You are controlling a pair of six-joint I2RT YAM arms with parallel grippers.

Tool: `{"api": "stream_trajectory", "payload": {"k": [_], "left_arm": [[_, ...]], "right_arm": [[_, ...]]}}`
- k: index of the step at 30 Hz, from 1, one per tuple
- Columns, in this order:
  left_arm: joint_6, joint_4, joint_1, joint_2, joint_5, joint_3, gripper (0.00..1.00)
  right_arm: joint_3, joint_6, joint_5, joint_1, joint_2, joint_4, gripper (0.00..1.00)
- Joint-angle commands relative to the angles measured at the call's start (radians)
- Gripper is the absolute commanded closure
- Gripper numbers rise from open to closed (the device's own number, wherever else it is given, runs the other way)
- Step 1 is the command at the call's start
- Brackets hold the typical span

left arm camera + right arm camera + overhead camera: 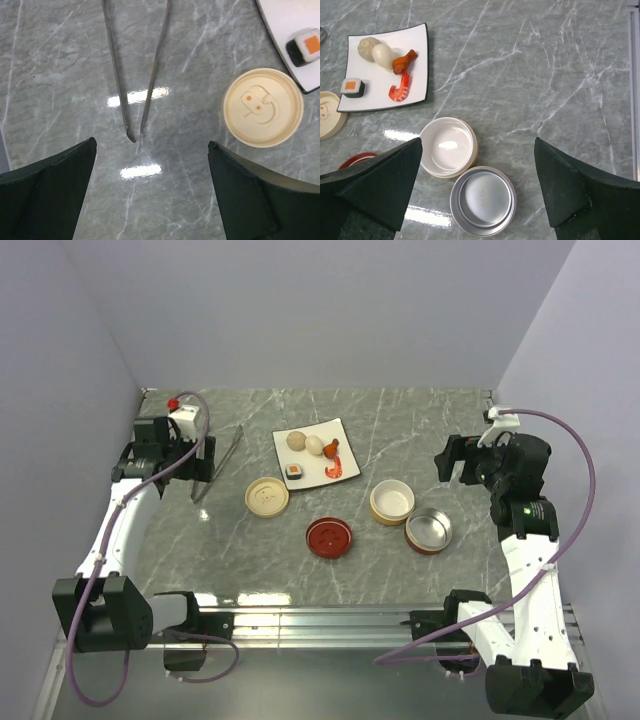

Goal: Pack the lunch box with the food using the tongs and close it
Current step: Grab the clamp with the left arm

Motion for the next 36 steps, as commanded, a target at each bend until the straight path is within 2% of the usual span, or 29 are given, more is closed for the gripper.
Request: {"api": "stream_trajectory", "payload": {"k": [1,10,16,22,27,36], "left_arm": [[0.059,-0.009,-0.003,0.041,-0.041,0.062,0.01],[0.191,-0.090,-0.035,0.250,-0.012,0.264,0.03],[0.209,-0.242,-0.069,0.534,-0.009,0.584,0.10],[0.198,-0.325,-0.079,0.774,0.007,0.793,0.17],[0.191,-0.346,-0.096,0.891,-0.007,0.852,0.27],[0.203,-0.294,-0.105,0.937,-0.071,0.783,0.38]], "right_arm": [[0.007,-0.014,0.012,-0.005,0.013,-0.010,0.00],[0.072,-0.098,-0.065,-0.005,0.121,-0.115,0.00],[0.094,-0.118,-0.121,-0.005,0.161,-0.153,0.00],[0.131,-0.169,-0.223,-0.004,0.227,-0.254,0.00],[0.135,-0.173,-0.215,-0.005,0.221,-0.264,0.00],[0.134,-0.173,-0.227,-0.007,0.230,-0.268,0.00]]}}
